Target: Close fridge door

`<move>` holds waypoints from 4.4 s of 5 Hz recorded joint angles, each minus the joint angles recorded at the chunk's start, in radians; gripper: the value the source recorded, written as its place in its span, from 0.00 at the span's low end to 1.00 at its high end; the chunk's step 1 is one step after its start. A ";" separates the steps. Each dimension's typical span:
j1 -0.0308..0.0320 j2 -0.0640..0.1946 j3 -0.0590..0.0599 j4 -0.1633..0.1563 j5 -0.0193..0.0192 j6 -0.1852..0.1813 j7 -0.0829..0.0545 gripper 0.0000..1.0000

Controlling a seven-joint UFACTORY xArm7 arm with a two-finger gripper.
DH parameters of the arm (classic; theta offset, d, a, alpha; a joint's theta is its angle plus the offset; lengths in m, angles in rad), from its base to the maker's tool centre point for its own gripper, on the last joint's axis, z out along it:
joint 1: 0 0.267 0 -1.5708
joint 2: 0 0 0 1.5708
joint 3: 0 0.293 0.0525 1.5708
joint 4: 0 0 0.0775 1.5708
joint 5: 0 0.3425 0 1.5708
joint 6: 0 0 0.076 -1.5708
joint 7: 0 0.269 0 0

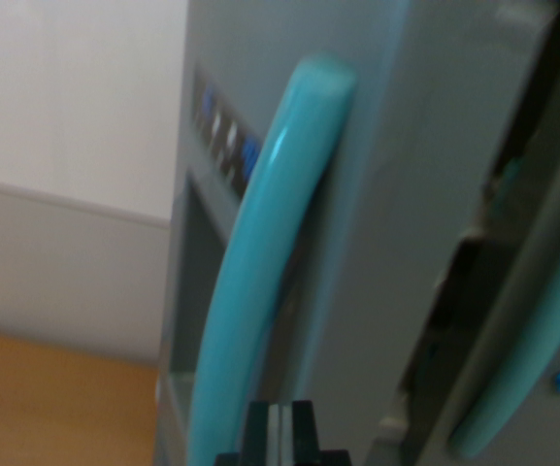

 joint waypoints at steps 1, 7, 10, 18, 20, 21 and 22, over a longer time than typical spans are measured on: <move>0.0000 0.000 0.000 0.000 0.0000 0.000 0.000 1.00; 0.0000 0.145 0.031 0.078 0.0000 -0.001 0.000 1.00; -0.0001 0.252 0.029 0.142 0.0000 -0.003 0.000 1.00; -0.0016 0.399 -0.124 0.246 0.0000 -0.005 0.000 1.00; -0.0016 0.456 -0.140 0.294 0.0000 -0.005 0.000 1.00; -0.0016 0.456 -0.140 0.294 0.0000 -0.005 0.000 1.00; -0.0016 0.503 -0.148 0.337 0.0000 -0.005 0.000 1.00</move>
